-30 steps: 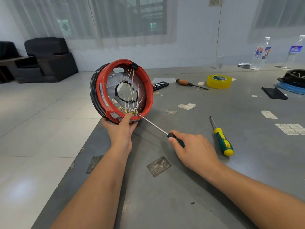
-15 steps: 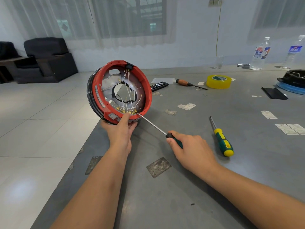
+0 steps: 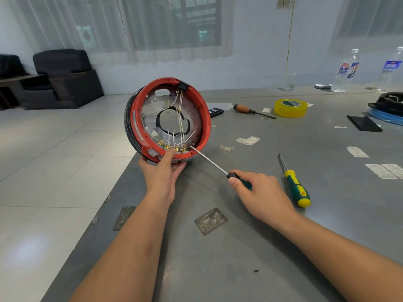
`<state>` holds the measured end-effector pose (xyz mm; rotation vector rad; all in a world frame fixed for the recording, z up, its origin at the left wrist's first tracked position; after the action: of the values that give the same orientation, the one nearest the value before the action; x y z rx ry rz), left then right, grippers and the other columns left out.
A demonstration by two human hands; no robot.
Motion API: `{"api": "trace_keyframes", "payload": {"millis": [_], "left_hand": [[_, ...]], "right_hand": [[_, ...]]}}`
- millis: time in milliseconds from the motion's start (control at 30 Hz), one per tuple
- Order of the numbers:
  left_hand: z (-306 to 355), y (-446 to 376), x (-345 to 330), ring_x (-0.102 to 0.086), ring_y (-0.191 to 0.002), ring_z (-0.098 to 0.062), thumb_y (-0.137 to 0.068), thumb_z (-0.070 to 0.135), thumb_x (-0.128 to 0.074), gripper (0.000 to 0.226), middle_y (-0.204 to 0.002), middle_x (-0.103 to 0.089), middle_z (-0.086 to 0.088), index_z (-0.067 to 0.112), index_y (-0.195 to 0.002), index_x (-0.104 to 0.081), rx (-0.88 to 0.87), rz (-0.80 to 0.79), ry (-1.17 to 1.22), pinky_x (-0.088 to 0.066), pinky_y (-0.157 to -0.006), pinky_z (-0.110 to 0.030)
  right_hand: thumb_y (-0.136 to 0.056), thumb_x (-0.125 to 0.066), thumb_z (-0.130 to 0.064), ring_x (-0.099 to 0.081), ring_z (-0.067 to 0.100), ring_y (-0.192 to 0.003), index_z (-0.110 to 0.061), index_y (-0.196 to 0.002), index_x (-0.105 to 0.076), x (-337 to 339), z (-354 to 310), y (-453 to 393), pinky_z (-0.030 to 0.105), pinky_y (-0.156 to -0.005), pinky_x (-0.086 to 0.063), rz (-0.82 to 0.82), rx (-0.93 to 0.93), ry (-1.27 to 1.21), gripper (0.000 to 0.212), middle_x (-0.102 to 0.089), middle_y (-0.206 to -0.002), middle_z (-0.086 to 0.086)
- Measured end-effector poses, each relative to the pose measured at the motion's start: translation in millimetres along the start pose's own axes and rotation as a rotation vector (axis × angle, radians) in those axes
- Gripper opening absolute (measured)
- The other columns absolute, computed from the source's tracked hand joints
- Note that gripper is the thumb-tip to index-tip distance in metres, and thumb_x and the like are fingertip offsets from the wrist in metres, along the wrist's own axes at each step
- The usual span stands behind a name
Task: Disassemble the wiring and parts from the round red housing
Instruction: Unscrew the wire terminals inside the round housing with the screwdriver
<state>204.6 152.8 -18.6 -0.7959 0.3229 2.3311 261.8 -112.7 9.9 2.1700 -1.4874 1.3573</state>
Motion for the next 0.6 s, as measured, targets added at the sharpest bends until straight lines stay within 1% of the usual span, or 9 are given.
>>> {"api": "trace_keyframes", "payload": {"millis": [67,100,133,167,200,267,367,400,600], "left_hand": [[-1.1,-1.7,1.0,-0.078,-0.102,-0.028,-0.085,0.0,-0.082,0.064,-0.133,-0.064,-0.009,0.024,-0.133,-0.046,0.019,-0.023,0.021,-0.064,-0.088,-0.055],[-1.6,-2.2,1.4,-0.078,-0.103,-0.027,-0.087,0.003,-0.082,0.066,-0.135,-0.064,-0.009,0.023,-0.137,-0.045,0.027,-0.035,0.023,-0.064,-0.089,-0.055],[-2.4,-2.6,1.7,-0.078,-0.103,-0.027,-0.088,0.005,-0.082,0.067,-0.137,-0.064,-0.008,0.022,-0.141,-0.044,0.038,-0.045,0.023,-0.063,-0.09,-0.055],[-3.5,-3.3,2.0,-0.078,-0.104,-0.028,-0.089,0.008,-0.083,0.068,-0.138,-0.063,-0.009,0.022,-0.143,-0.044,0.049,-0.054,0.024,-0.063,-0.09,-0.056],[-4.4,-4.0,2.2,-0.078,-0.105,-0.03,-0.089,0.009,-0.083,0.069,-0.139,-0.063,-0.01,0.022,-0.145,-0.044,0.059,-0.062,0.027,-0.063,-0.091,-0.056],[-5.7,-5.0,1.6,-0.077,-0.104,-0.033,-0.09,0.011,-0.083,0.068,-0.139,-0.065,-0.013,0.022,-0.146,-0.046,0.078,-0.081,0.039,-0.063,-0.091,-0.056],[-7.8,-5.6,0.3,-0.078,-0.103,-0.036,-0.091,0.009,-0.08,0.062,-0.135,-0.068,-0.015,0.019,-0.144,-0.049,0.106,-0.119,0.055,-0.061,-0.092,-0.059],[-8.3,-5.6,0.2,-0.078,-0.103,-0.037,-0.092,0.007,-0.078,0.06,-0.134,-0.069,-0.016,0.018,-0.144,-0.05,0.114,-0.128,0.059,-0.061,-0.093,-0.06],[-10.9,-4.1,-2.3,-0.075,-0.108,-0.041,-0.094,0.0,-0.072,0.057,-0.133,-0.069,-0.02,0.014,-0.146,-0.053,0.148,-0.166,0.059,-0.059,-0.095,-0.063]], "right_hand": [[-0.099,-0.049,-0.056,-0.065,0.012,-0.087,-0.04,-0.128,-0.065,9.0,5.1,-0.8,0.033,-0.074,-0.055,0.036,-0.004,0.01,0.036,-0.075,-0.094,-0.012],[-0.099,-0.05,-0.056,-0.065,0.007,-0.087,-0.041,-0.13,-0.064,13.6,7.6,-0.9,0.025,-0.072,-0.053,0.056,-0.005,0.004,0.037,-0.074,-0.096,-0.014],[-0.098,-0.051,-0.056,-0.064,0.001,-0.084,-0.042,-0.13,-0.063,17.9,9.5,-0.9,0.014,-0.066,-0.048,0.07,-0.005,-0.009,0.037,-0.073,-0.093,-0.017],[-0.098,-0.051,-0.057,-0.062,-0.004,-0.08,-0.044,-0.128,-0.062,21.8,10.7,-0.8,0.009,-0.06,-0.043,0.077,-0.001,-0.026,0.035,-0.07,-0.084,-0.02],[-0.097,-0.052,-0.057,-0.06,-0.006,-0.078,-0.046,-0.124,-0.062,24.9,11.4,-1.4,0.01,-0.058,-0.043,0.076,0.004,-0.04,0.032,-0.067,-0.076,-0.02],[-0.094,-0.052,-0.059,-0.06,-0.002,-0.074,-0.045,-0.115,-0.062,28.3,12.9,-2.6,0.015,-0.056,-0.044,0.035,0.014,-0.04,0.027,-0.066,-0.075,-0.02],[-0.093,-0.055,-0.057,-0.06,0.004,-0.071,-0.037,-0.11,-0.066,29.5,14.4,-3.6,0.033,-0.067,-0.053,-0.044,0.025,0.029,0.028,-0.069,-0.08,-0.016],[-0.093,-0.056,-0.057,-0.06,0.005,-0.072,-0.036,-0.109,-0.067,30.6,14.4,-3.7,0.036,-0.069,-0.054,-0.057,0.034,0.045,0.028,-0.07,-0.081,-0.014],[-0.093,-0.059,-0.055,-0.067,0.01,-0.083,-0.039,-0.112,-0.071,34.6,13.6,-2.7,0.043,-0.076,-0.057,-0.094,0.066,0.0,0.028,-0.073,-0.083,-0.014]]}}
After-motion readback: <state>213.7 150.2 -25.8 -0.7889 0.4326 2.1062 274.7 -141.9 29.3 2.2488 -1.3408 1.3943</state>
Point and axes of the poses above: each hand's wrist, its own y-axis away from the middle knuckle, its own x-axis out of the back of the hand, z = x × y, the point moved 9 cm from there along -y, towards the middle knuckle
